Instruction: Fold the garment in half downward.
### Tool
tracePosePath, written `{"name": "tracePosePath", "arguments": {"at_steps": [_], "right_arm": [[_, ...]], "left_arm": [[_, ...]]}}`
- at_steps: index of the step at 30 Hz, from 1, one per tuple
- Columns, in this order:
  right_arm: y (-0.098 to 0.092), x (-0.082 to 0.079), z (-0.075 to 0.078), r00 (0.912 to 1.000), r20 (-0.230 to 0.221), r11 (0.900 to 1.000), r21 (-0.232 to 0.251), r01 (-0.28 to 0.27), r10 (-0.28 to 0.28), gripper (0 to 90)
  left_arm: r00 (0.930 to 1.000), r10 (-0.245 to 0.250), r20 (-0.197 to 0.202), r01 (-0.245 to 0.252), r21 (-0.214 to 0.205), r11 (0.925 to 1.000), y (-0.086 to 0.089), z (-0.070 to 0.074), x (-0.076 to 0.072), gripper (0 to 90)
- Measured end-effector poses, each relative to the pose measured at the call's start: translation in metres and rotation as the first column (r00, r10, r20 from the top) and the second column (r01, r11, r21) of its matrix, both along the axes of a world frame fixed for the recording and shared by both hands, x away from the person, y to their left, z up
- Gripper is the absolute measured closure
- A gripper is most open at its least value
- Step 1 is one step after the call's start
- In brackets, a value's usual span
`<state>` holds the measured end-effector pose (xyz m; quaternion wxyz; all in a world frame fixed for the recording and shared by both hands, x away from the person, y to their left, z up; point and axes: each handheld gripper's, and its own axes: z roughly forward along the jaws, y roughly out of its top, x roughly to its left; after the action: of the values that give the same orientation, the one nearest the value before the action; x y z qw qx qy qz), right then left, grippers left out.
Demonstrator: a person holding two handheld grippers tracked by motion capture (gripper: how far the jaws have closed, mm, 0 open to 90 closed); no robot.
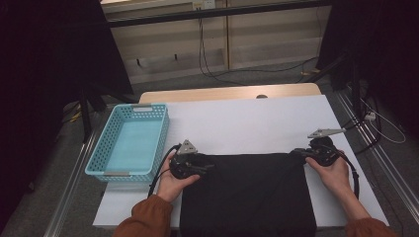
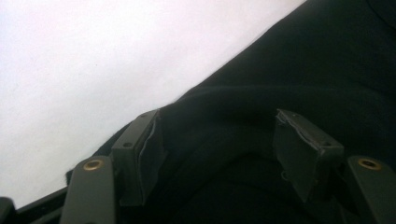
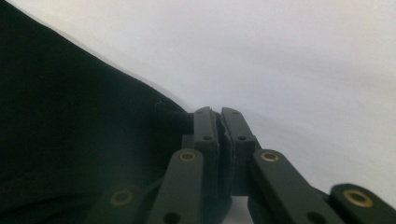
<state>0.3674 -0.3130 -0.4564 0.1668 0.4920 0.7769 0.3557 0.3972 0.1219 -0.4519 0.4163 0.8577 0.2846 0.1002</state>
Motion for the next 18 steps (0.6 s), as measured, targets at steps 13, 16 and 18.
{"name": "tracePosePath", "arguments": {"at_steps": [13, 16, 18], "right_arm": [[-0.009, 0.001, 0.004, 0.9976, 0.03, 0.998, -0.007, 0.062, -0.062, 87.0], [-0.011, 0.001, 0.004, 0.9973, 0.03, 0.9976, -0.011, 0.068, -0.068, 87.1], [-0.012, 0.0, 0.005, 0.9969, 0.035, 0.9974, -0.012, 0.071, -0.071, 87.1]], "left_arm": [[0.9933, 0.114, 0.013, -0.113, -0.079, 0.9904, 0.016, 0.012, 0.013, 41.7], [0.991, 0.134, 0.007, -0.133, -0.07, 0.9887, 0.017, 0.01, 0.018, 45.5], [0.9909, 0.134, -0.001, -0.134, -0.046, 0.9899, 0.017, 0.006, 0.021, 46.2]]}}
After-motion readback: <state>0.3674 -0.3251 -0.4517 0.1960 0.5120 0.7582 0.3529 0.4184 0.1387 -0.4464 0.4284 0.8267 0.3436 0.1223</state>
